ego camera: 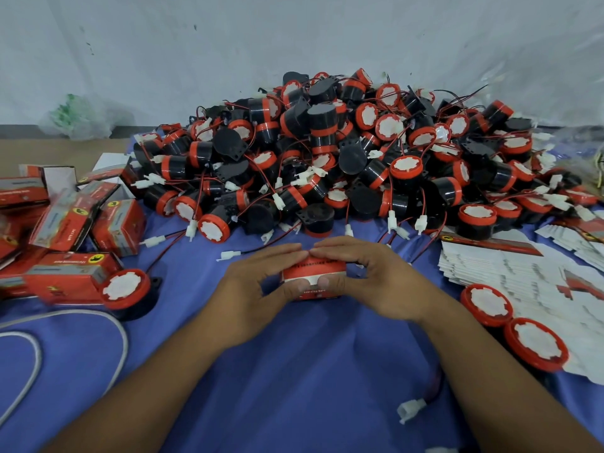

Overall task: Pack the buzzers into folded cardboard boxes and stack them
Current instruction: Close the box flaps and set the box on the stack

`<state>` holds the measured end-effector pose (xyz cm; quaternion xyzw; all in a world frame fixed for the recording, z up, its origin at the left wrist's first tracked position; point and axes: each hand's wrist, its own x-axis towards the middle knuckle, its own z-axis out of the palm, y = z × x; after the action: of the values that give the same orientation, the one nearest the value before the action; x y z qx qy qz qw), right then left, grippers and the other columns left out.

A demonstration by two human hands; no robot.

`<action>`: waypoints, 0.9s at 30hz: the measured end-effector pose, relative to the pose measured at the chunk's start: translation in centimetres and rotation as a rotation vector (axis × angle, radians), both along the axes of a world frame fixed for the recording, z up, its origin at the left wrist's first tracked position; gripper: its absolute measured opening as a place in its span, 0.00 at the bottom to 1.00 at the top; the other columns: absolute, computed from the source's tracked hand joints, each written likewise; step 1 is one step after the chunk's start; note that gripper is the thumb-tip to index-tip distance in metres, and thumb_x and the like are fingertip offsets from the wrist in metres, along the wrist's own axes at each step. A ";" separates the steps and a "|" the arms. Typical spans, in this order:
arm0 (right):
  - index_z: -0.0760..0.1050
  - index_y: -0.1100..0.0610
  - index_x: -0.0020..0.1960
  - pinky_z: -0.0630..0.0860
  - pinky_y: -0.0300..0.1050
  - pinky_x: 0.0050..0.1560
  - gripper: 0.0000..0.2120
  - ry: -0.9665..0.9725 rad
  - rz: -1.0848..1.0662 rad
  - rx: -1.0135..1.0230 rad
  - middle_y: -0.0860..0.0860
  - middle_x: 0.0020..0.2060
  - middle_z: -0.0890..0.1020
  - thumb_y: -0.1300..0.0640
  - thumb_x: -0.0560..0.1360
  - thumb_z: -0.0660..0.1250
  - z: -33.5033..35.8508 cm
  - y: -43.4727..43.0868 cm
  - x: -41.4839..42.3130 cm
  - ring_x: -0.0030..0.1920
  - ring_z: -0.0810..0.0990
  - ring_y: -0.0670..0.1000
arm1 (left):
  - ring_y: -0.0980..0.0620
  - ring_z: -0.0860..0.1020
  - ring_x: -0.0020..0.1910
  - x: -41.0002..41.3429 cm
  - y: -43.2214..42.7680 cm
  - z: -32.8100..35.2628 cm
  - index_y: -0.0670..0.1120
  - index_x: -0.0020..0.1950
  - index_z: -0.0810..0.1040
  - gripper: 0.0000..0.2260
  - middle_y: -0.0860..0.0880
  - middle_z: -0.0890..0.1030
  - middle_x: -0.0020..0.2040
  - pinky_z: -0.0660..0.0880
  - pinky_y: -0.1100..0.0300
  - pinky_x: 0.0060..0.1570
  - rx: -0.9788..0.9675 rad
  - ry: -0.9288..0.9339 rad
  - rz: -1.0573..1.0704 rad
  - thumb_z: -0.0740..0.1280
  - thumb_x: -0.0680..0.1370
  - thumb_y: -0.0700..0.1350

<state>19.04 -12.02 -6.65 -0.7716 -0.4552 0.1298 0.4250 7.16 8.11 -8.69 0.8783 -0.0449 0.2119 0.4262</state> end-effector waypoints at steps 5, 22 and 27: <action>0.82 0.48 0.60 0.77 0.45 0.60 0.12 -0.014 -0.035 0.098 0.42 0.56 0.82 0.52 0.78 0.71 0.2 0.4 -0.3 0.59 0.80 0.44 | 0.70 0.74 0.61 0.2 -0.3 0.6 0.50 0.65 0.77 0.16 0.62 0.78 0.61 0.74 0.66 0.61 -0.029 -0.059 0.009 0.66 0.78 0.48; 0.69 0.44 0.75 0.63 0.46 0.75 0.22 0.056 0.099 -0.154 0.39 0.77 0.60 0.44 0.81 0.58 0.3 0.0 -0.6 0.76 0.57 0.36 | 0.61 0.68 0.73 -0.5 0.5 0.7 0.46 0.68 0.77 0.19 0.54 0.70 0.74 0.69 0.61 0.70 0.125 0.039 -0.087 0.66 0.79 0.48; 0.47 0.36 0.79 0.59 0.45 0.77 0.37 0.042 0.163 -0.265 0.34 0.77 0.35 0.41 0.78 0.66 -0.1 -0.2 -1.3 0.78 0.41 0.38 | 0.65 0.66 0.73 -0.2 0.9 0.4 0.47 0.70 0.75 0.23 0.57 0.69 0.74 0.66 0.68 0.69 0.179 0.023 -0.104 0.69 0.76 0.50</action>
<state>17.74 -12.27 -6.78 -0.7785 -0.4863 0.2388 0.3169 6.96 8.97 -8.33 0.9118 -0.1044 0.1743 0.3569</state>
